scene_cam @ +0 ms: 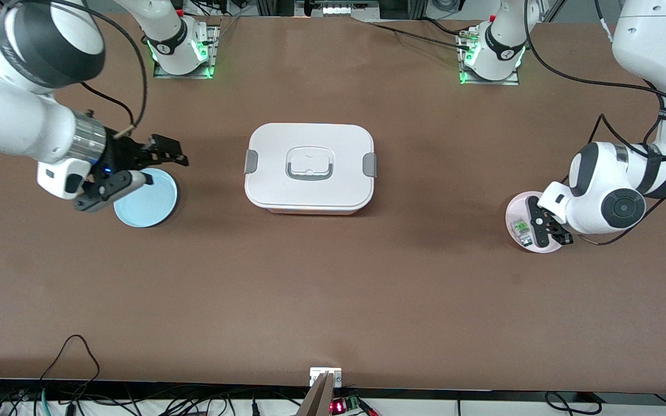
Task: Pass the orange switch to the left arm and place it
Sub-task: 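Lower the switch onto the pink plate with the left gripper, then open the left gripper and lift it off the plate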
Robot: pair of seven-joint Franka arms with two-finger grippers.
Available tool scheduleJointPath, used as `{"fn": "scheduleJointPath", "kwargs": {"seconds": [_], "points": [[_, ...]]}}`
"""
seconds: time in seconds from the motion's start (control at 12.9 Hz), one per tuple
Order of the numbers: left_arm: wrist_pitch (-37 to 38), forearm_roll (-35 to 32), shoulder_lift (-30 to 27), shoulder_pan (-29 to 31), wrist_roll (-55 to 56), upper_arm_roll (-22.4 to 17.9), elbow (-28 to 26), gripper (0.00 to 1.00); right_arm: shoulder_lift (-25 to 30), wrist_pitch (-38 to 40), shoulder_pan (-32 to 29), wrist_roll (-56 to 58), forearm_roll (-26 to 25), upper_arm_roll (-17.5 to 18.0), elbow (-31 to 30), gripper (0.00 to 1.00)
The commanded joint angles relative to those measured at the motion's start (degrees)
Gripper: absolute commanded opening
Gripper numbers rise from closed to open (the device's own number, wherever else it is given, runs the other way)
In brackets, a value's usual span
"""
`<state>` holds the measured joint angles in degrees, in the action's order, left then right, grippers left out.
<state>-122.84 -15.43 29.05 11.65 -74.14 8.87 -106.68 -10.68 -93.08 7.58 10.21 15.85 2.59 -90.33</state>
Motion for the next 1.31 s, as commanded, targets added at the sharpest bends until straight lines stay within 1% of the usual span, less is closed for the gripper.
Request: {"fn": "scheduleJointPath", "kwargs": {"seconds": [0.0,0.08,0.15,0.23,0.31,0.39,0.46,0.54,0.62,0.77,0.85,1.0,1.08,1.24], "points": [[-3.9,-1.27,2.15,1.36,-3.03,0.54,-0.28,0.07,-0.21,7.64,1.21,-11.03,-5.99,0.57,4.89,1.0],[-3.9,-1.27,2.5,1.36,-3.03,0.54,-0.37,0.06,-0.3,9.83,2.52,-16.48,-8.88,0.74,5.34,1.0],[-4.25,-1.36,3.2,1.36,-3.03,0.45,-0.8,0.06,-0.22,11.85,4.88,-19.4,-13.69,0.75,5.34,1.0],[-5.3,-2.57,3.81,1.71,-3.03,0.45,-1.07,0.06,-0.21,13.09,6.3,-19.43,-19.83,0.75,5.34,1.0],[-5.74,-3.37,4.34,2.58,-3.03,0.45,-1.07,0.06,-0.21,13.37,6.14,-19.52,-24.59,0.75,5.26,1.0],[-5.92,-3.46,4.52,3.2,-3.03,0.54,-1.16,0.07,-0.39,12.93,4.39,-19.7,-26.12,0.22,5.25,1.0],[-6.1,-3.47,4.44,3.12,-3.03,0.54,-1.86,0.09,-0.65,12.23,0.03,-19.7,-26.05,0.22,5.25,1.0],[-6.54,-3.47,4.44,3.29,-3.12,0.62,-1.95,0.37,-0.83,10.14,-2.8,-19.35,-25.79,0.22,5.25,1.0],[-7.15,-3.47,4.35,3.64,-3.82,0.63,-2.3,0.99,-0.92,7.85,-3.53,-19.17,-25.87,0.13,5.17,1.0],[-6.02,-3.38,3.39,3.74,-6.01,1.24,-2.3,1.0,-0.74,4.86,-3.8,-19.17,-25.7,-1.09,4.82,1.0],[-3.66,-3.38,2.68,3.65,-5.93,1.41,-1.87,1.0,-0.57,3.54,-3.88,-18.82,-25.09,-1.36,4.64,1.0],[-0.05,-3.29,-0.12,3.12,-5.41,1.5,-1.51,1.0,-0.65,3.53,-4.15,-16.2,-24.99,-1.8,4.73,1.0],[2.23,-3.12,-1.44,3.03,-5.4,1.68,-1.16,1.0,-0.65,3.44,-4.24,-14.79,-24.91,-2.5,4.55,1.0],[9.68,-2.59,-4.34,3.29,-5.05,4.13,1.81,1.0,-0.39,3.09,-4.24,-13.46,-24.82,-2.86,3.59,1.0]]}}
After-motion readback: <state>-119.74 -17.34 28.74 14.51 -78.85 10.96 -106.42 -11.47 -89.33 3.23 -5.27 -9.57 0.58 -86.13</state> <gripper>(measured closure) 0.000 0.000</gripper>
